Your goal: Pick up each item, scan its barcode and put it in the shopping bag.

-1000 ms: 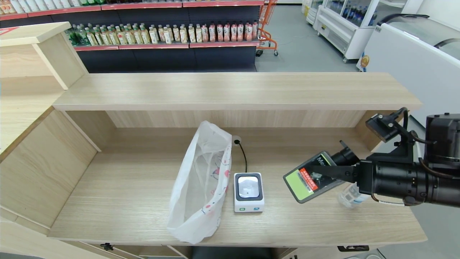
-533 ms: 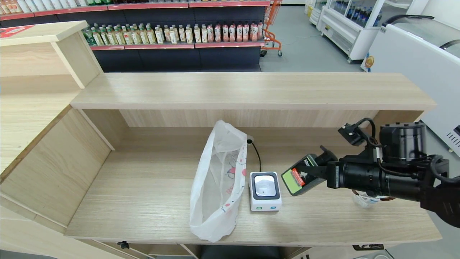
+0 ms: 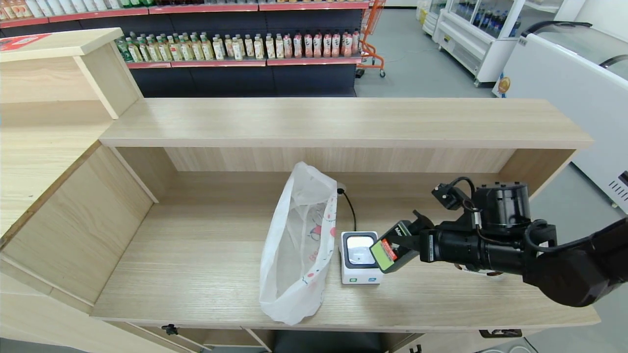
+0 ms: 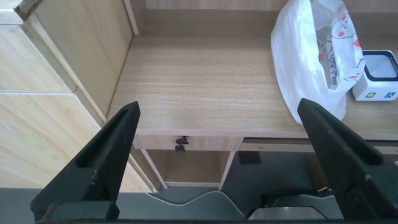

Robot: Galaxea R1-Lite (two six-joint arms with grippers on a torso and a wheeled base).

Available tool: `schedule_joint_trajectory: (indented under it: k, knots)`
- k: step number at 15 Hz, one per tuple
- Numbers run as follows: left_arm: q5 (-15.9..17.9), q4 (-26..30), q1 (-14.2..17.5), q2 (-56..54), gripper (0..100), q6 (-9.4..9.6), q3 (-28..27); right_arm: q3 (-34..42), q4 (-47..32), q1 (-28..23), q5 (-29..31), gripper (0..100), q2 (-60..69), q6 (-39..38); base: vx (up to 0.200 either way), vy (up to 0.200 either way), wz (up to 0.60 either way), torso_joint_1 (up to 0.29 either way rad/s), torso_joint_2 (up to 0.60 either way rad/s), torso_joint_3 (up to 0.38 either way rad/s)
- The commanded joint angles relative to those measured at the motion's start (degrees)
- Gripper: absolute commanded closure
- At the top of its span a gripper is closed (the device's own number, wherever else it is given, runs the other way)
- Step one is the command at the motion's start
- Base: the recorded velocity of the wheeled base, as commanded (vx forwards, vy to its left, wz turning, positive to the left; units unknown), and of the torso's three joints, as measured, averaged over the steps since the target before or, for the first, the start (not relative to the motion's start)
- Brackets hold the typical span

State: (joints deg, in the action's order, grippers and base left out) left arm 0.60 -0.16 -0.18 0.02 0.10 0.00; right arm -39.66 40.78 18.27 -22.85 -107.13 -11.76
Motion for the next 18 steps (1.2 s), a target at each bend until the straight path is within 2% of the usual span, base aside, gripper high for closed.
schedule_joint_trajectory:
  k: [1,10,18]
  knots:
    - [0.02,-0.02,0.01,0.06,0,-0.01,0.0,-1.83,0.88,0.18,-0.71,100,-4.14,-0.28,0.0,0.0,0.0,0.0,0.0,0.0]
    - [0.02,-0.02,0.01,0.06,0,-0.01,0.0,-7.98,6.33,1.59,-2.73,100,-13.72,-0.45,0.0,0.0,0.0,0.0,0.0,0.0]
    - [0.02,-0.02,0.01,-0.02,0,0.17,0.0,-11.06,6.42,2.73,-2.73,100,-16.0,-2.12,0.0,0.0,0.0,0.0,0.0,0.0]
